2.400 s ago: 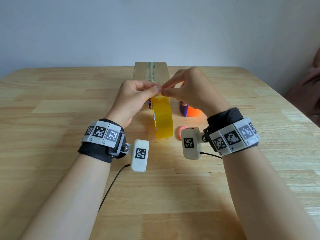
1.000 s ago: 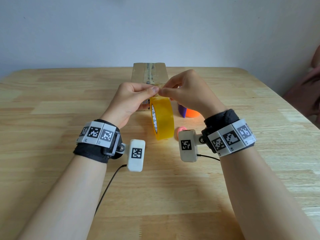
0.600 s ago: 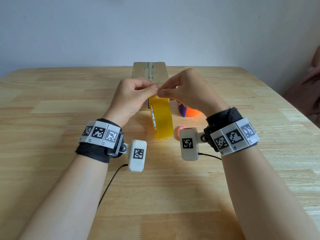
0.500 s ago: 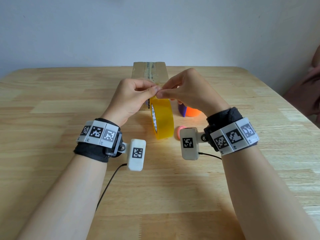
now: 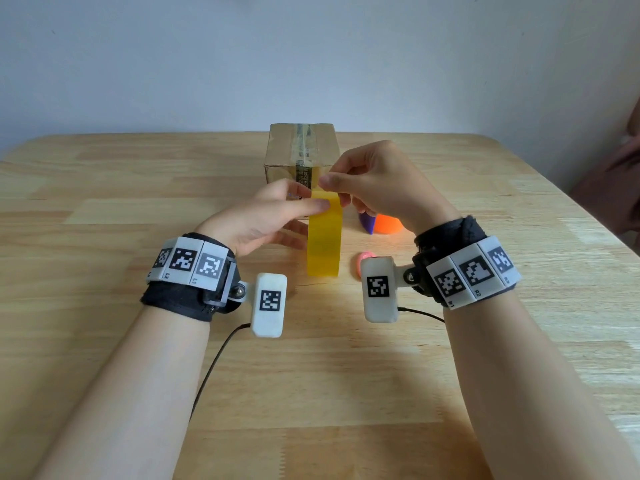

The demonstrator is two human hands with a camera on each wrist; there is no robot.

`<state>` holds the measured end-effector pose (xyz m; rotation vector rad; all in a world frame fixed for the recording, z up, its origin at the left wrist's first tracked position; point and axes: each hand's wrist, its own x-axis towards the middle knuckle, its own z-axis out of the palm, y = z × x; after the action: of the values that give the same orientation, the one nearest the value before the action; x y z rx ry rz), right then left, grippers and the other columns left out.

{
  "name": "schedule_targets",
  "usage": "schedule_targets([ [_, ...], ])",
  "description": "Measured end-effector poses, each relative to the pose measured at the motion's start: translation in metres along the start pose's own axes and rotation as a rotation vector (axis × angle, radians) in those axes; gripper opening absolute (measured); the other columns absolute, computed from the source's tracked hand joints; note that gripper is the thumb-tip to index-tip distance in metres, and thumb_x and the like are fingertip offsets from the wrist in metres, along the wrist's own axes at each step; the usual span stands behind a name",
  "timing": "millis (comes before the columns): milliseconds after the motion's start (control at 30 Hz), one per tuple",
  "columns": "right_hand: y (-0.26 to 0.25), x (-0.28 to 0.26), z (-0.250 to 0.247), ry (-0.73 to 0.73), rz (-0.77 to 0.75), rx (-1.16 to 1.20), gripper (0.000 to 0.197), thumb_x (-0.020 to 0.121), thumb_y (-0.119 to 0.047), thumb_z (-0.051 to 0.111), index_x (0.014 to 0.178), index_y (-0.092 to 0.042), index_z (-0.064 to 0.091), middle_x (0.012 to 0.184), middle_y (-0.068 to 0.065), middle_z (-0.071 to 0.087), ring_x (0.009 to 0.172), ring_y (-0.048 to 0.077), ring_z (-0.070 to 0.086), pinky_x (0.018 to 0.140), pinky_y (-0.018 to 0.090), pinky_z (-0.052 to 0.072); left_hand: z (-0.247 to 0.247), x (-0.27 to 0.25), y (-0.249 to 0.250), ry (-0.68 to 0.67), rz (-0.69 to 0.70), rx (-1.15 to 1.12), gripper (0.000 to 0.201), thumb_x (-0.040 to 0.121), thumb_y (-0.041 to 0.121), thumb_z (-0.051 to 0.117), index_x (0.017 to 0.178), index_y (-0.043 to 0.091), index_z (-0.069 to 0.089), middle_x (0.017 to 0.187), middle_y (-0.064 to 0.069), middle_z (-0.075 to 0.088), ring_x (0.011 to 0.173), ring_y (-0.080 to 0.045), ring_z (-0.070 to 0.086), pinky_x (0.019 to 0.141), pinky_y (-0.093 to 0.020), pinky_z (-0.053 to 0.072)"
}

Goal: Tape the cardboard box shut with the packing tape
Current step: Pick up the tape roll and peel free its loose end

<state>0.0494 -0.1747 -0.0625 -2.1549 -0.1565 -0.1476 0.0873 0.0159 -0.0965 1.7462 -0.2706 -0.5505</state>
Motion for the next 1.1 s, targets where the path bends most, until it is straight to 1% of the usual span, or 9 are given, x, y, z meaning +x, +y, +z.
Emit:
schedule_targets([
  [200,0.003,0.002,0.001,0.049,0.139,0.032,0.025,0.079,-0.040,0.085,0.074,-0.016,0.079,0.046,-0.011,0.053,0.052,0.023,0.046,0.053,0.037,0.039,-0.002,-0.001,-0.001,-0.059,0.085,-0.028,0.059,0.070,0.021,0.081,0.119,0.010,0.051,0.099,-0.008,0.076,0.085,-0.020,0.074,0.070,-0.039,0.061],
  [333,0.004,0.003,0.005,0.002,0.257,0.071,0.031,0.074,-0.042,0.088,0.076,-0.016,0.071,0.070,0.008,0.047,0.064,0.024,0.042,0.058,0.038,0.040,-0.005,-0.003,-0.002,-0.096,0.121,0.014,0.049,0.065,0.023,0.082,0.099,0.015,0.047,0.091,-0.008,0.075,0.077,-0.018,0.074,0.059,-0.034,0.062],
  [433,0.002,-0.001,0.003,-0.062,0.341,0.015,0.043,0.077,-0.051,0.084,0.086,-0.016,0.061,0.073,0.006,0.061,0.061,0.023,0.056,0.053,0.032,0.051,-0.009,-0.002,0.000,-0.085,0.128,0.062,0.058,0.065,0.026,0.095,0.089,0.019,0.042,0.099,-0.018,0.065,0.090,-0.029,0.069,0.065,-0.042,0.059],
  [533,-0.002,-0.009,0.001,-0.092,0.374,0.061,0.049,0.081,-0.051,0.081,0.109,-0.017,0.058,0.074,0.006,0.075,0.064,0.023,0.072,0.069,0.041,0.065,-0.005,-0.007,0.002,-0.076,0.133,0.124,0.058,0.069,0.024,0.093,0.083,0.021,0.037,0.106,-0.013,0.053,0.093,-0.032,0.065,0.073,-0.051,0.057],
  [633,-0.006,-0.017,-0.006,-0.042,0.364,0.099,0.067,0.078,-0.045,0.086,0.130,-0.022,0.050,0.071,0.003,0.079,0.075,0.027,0.079,0.082,0.050,0.064,0.002,-0.012,0.007,-0.047,0.155,0.130,0.055,0.082,0.002,0.083,0.079,0.021,0.031,0.080,-0.012,0.047,0.079,-0.026,0.074,0.062,-0.040,0.065],
  [700,-0.011,-0.024,-0.014,-0.030,0.358,0.166,0.069,0.077,-0.039,0.088,0.132,-0.023,0.050,0.079,0.006,0.081,0.080,0.028,0.080,0.081,0.049,0.064,0.010,-0.021,0.014,-0.039,0.184,0.128,0.057,0.080,0.002,0.084,0.077,0.021,0.031,0.073,-0.006,0.039,0.084,-0.030,0.069,0.066,-0.046,0.066],
  [900,-0.028,-0.051,-0.033,0.113,0.306,0.301,0.051,0.077,-0.023,0.088,0.120,-0.024,0.061,0.094,0.007,0.074,0.073,0.021,0.069,0.079,0.042,0.060,0.040,-0.047,0.040,-0.104,0.178,-0.081,0.039,0.089,-0.005,0.073,0.086,0.015,0.040,0.088,-0.010,0.075,0.090,-0.036,0.077,0.071,-0.053,0.066],
  [1033,-0.026,-0.059,-0.049,0.234,0.301,0.149,0.050,0.074,-0.021,0.089,0.115,-0.028,0.061,0.097,0.001,0.065,0.079,0.018,0.062,0.064,0.028,0.046,0.065,-0.056,0.061,-0.060,0.128,-0.059,0.020,0.098,0.005,0.066,0.104,0.014,0.050,0.097,-0.013,0.073,0.080,-0.028,0.076,0.079,-0.056,0.061],
  [1100,-0.018,-0.058,-0.057,0.264,0.309,0.071,0.053,0.073,-0.016,0.089,0.117,-0.027,0.062,0.107,0.002,0.059,0.092,0.022,0.059,0.069,0.030,0.045,0.073,-0.057,0.068,0.013,0.126,-0.037,0.018,0.098,0.008,0.067,0.107,0.016,0.053,0.108,-0.014,0.072,0.088,-0.026,0.073,0.080,-0.054,0.062],
])
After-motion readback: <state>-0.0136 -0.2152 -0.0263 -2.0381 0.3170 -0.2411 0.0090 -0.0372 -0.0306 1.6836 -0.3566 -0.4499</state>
